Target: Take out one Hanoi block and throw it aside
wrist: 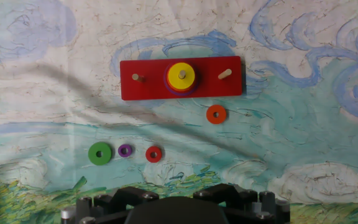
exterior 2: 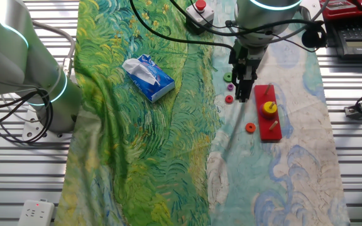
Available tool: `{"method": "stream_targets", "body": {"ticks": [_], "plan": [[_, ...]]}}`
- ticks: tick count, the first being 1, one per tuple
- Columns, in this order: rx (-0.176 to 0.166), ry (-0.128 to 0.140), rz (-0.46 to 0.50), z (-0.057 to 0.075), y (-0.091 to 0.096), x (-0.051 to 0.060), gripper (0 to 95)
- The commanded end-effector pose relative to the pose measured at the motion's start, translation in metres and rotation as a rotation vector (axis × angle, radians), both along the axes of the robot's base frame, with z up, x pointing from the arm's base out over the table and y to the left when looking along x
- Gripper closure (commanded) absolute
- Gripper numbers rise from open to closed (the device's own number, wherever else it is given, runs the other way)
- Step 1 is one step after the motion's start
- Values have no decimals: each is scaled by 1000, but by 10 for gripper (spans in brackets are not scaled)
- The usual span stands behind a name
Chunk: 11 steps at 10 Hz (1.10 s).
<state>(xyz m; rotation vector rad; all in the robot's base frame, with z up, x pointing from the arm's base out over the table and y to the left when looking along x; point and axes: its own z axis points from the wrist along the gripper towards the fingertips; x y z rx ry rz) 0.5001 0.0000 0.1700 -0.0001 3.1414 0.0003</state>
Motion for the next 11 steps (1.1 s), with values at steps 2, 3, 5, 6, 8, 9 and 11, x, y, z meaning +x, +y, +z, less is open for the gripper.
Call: {"method": "stream_targets", "body": {"ticks": [2, 3, 5, 6, 8, 9, 11], "plan": [[8, 113, -70, 0, 0, 0, 950], [7, 113, -75, 0, 0, 0, 950], [4, 117, -86, 0, 0, 0, 950], [5, 119, -77, 0, 0, 0, 950], [5, 122, -73, 0, 0, 0, 950], [5, 123, -72, 0, 0, 0, 950], [6, 128, -66, 0, 0, 0, 950]]}}
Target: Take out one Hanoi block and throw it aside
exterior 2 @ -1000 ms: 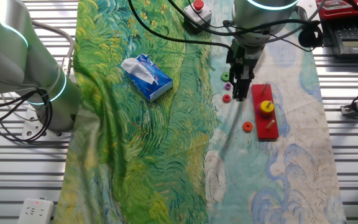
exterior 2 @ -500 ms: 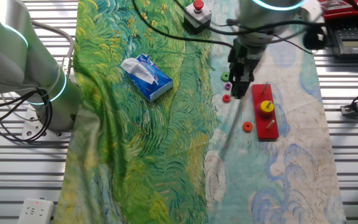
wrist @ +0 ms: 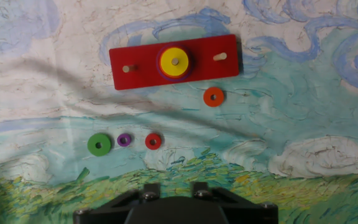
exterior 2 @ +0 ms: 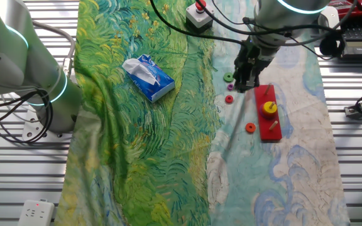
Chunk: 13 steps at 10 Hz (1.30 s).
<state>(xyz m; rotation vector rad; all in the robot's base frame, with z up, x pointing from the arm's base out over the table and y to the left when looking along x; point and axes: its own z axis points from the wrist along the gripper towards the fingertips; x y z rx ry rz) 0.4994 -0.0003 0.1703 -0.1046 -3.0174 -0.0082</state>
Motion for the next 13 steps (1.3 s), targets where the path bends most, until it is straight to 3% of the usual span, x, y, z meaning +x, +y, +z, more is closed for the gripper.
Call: {"method": "stream_targets", "body": {"ticks": [1, 13], "plan": [[1, 6, 5, 0, 0, 1, 950], [2, 12, 21, 0, 0, 1, 950]]}}
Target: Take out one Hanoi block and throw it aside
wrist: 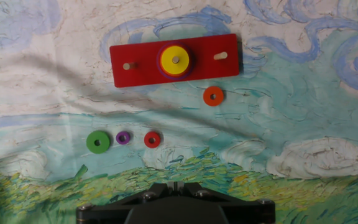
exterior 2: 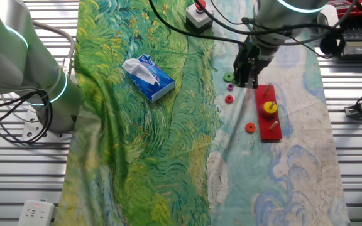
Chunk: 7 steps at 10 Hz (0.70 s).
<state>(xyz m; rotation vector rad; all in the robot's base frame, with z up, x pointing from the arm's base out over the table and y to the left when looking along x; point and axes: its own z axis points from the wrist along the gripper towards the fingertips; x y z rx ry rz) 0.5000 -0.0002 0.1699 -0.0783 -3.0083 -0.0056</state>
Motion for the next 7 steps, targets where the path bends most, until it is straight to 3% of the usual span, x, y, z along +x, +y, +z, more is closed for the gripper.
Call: {"method": "stream_targets", "body": {"ticks": [1, 7], "plan": [[3, 3, 6, 0, 0, 0, 950], [6, 0, 19, -1, 0, 0, 950]]}}
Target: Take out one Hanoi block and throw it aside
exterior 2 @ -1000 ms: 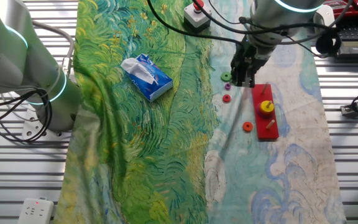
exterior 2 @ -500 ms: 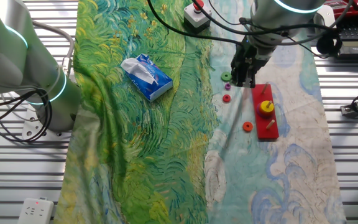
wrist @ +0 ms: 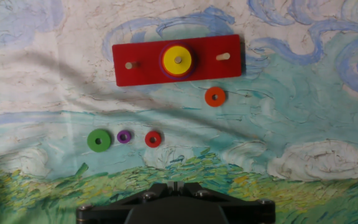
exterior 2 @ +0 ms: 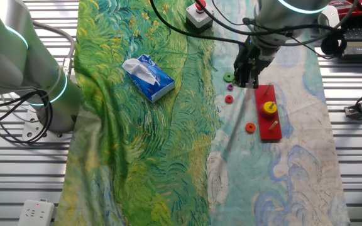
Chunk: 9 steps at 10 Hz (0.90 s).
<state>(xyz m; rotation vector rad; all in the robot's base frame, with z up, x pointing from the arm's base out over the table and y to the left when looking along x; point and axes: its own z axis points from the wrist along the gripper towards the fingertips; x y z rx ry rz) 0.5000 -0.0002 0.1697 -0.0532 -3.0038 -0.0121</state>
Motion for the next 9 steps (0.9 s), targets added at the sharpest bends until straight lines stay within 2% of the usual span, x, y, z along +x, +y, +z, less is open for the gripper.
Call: {"method": "stream_targets", "body": {"ticks": [1, 3, 4, 6, 8, 9], "plan": [[-1, -8, -5, -2, -1, 1, 950], [6, -22, -19, -10, -3, 9, 950], [13, -23, -29, -9, -1, 23, 950], [-1, 3, -54, 4, 9, 52, 950], [-15, 7, -67, 7, 12, 72, 950], [-15, -3, -64, 4, 7, 79, 950]]}}
